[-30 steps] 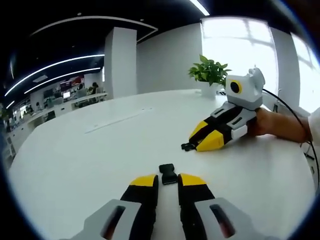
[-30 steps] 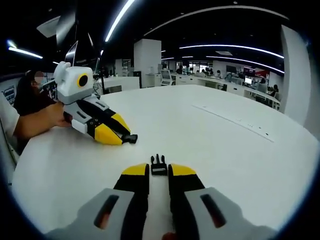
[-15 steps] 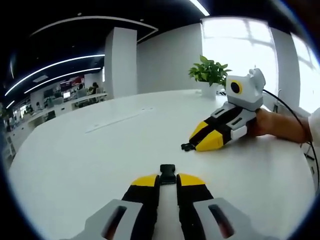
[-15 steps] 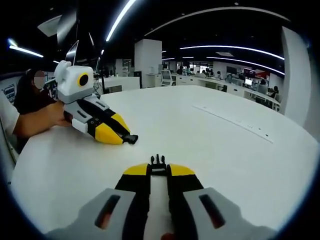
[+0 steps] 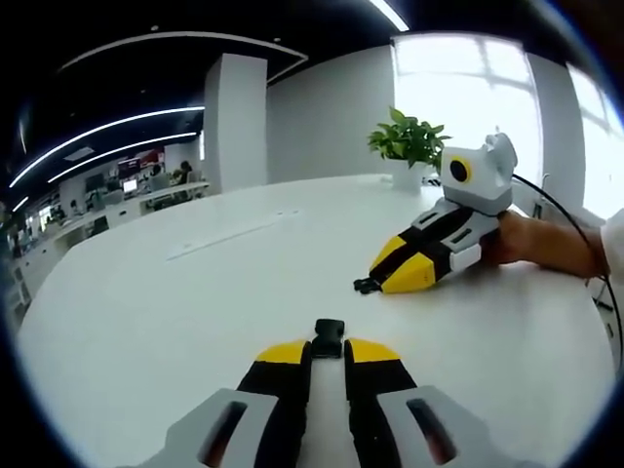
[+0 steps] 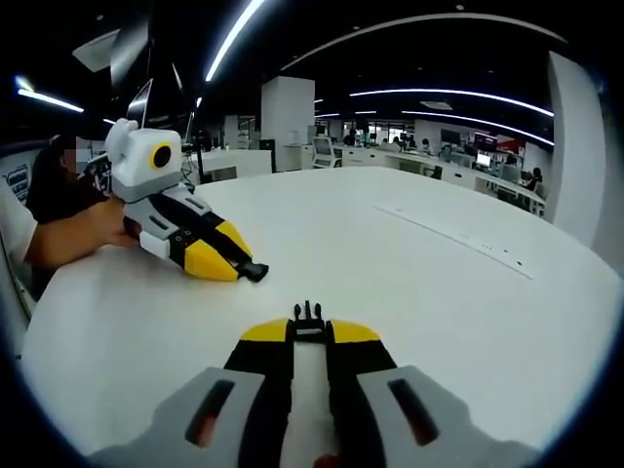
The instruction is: Snap the two parts of the plastic buckle together until the buckle closes and remains connected.
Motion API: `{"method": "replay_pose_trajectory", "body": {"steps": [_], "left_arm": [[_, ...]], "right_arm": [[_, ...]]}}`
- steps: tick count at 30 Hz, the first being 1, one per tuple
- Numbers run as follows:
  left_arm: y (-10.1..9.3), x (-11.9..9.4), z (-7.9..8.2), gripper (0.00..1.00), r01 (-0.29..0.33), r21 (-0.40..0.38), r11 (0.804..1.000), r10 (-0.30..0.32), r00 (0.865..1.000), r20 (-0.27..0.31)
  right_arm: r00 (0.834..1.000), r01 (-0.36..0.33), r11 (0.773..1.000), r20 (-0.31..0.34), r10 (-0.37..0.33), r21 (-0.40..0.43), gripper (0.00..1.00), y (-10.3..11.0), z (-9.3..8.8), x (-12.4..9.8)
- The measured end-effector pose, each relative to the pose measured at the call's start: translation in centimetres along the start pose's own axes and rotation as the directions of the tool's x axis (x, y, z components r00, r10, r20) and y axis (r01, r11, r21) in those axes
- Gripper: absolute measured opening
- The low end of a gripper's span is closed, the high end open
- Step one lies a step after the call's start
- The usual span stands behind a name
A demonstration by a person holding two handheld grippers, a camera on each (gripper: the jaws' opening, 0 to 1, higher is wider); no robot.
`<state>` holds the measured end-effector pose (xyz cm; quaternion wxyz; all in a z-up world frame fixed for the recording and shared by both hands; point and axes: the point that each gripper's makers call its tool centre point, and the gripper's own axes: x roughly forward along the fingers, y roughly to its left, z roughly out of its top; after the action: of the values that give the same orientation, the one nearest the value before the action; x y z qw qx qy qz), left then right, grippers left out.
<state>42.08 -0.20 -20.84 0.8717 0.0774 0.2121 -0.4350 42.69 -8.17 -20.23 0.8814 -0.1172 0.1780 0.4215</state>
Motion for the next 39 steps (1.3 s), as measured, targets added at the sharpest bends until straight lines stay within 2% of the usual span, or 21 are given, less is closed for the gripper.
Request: {"method": "replay_pose_trajectory", "body": {"steps": [39], "left_arm": [[-0.1, -0.03, 0.1, 0.12, -0.007, -0.016, 1.0, 0.007, 1.0, 0.009]], "right_arm": [[1.0, -0.006, 1.0, 0.001, 0.006, -0.008, 0.13, 0.0, -0.05, -0.21]]}}
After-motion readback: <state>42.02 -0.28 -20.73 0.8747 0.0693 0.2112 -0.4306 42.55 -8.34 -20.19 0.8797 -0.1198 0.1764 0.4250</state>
